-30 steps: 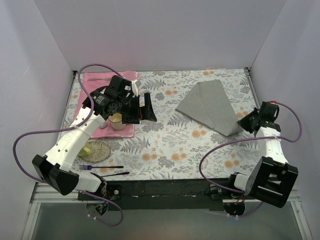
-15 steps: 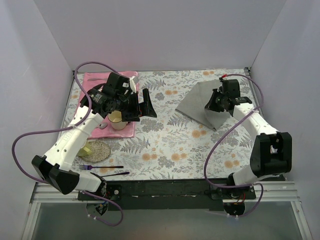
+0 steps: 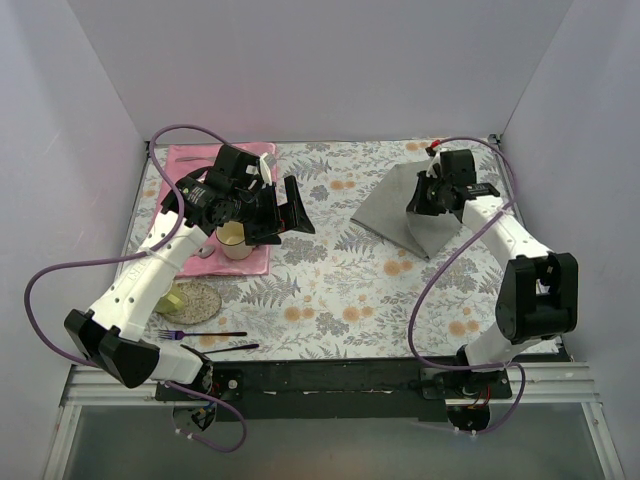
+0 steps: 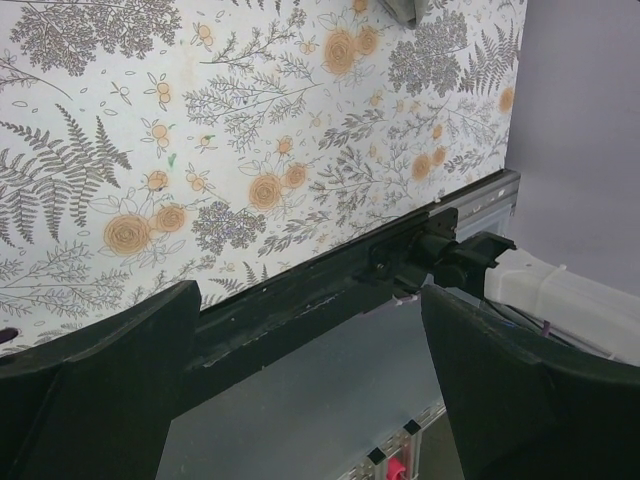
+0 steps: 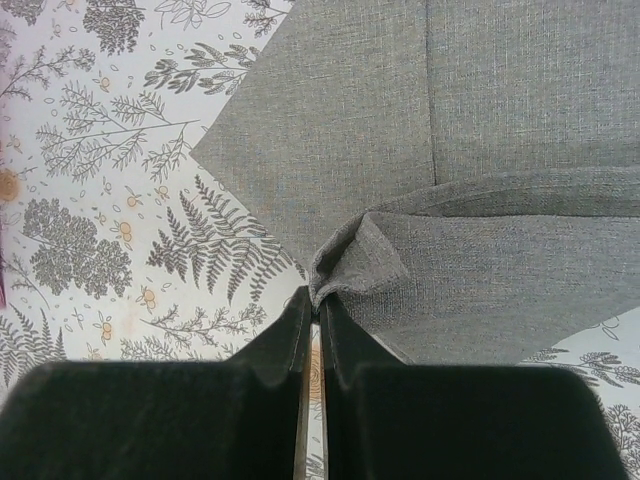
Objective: Fold the napkin, place the utensils inside, and roll it up
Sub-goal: Fold the napkin
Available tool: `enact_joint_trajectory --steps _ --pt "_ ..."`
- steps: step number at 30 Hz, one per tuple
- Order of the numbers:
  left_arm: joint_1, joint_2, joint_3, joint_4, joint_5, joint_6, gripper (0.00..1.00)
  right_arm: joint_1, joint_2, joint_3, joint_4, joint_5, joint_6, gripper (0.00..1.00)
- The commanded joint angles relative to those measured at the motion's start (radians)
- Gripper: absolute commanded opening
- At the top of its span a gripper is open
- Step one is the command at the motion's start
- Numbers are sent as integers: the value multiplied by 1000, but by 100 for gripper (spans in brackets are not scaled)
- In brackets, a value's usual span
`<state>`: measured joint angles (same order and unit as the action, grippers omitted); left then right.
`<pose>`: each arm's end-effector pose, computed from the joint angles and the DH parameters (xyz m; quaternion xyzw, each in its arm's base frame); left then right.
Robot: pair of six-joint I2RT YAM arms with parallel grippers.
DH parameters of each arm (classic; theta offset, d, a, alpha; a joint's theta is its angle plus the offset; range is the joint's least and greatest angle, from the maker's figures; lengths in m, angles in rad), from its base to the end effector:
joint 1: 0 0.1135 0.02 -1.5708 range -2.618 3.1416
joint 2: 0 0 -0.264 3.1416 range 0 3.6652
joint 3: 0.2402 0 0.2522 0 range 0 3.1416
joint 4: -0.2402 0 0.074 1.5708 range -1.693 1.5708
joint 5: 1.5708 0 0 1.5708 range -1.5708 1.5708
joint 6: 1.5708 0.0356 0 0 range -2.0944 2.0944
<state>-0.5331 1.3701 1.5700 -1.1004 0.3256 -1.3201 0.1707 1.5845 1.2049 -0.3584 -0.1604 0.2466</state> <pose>0.2203 -0.1432 0.3952 -0.3081 0.8811 -0.3514 0.0725 0.3480 0.0658 0.2690 0.0022 0.9122 0.1552 0.3793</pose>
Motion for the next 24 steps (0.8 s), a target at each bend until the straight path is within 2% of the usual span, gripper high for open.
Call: enact_joint_trajectory --steps 1,7,24 --pt "4 -6 24 -15 15 -14 92 3 -98 16 -16 -27 -33 2" --pt "4 -3 13 -6 29 -21 92 3 -106 10 -5 -109 -47 2" --pt "4 0 19 -18 32 -28 92 47 169 186 10 -205 -84 3"
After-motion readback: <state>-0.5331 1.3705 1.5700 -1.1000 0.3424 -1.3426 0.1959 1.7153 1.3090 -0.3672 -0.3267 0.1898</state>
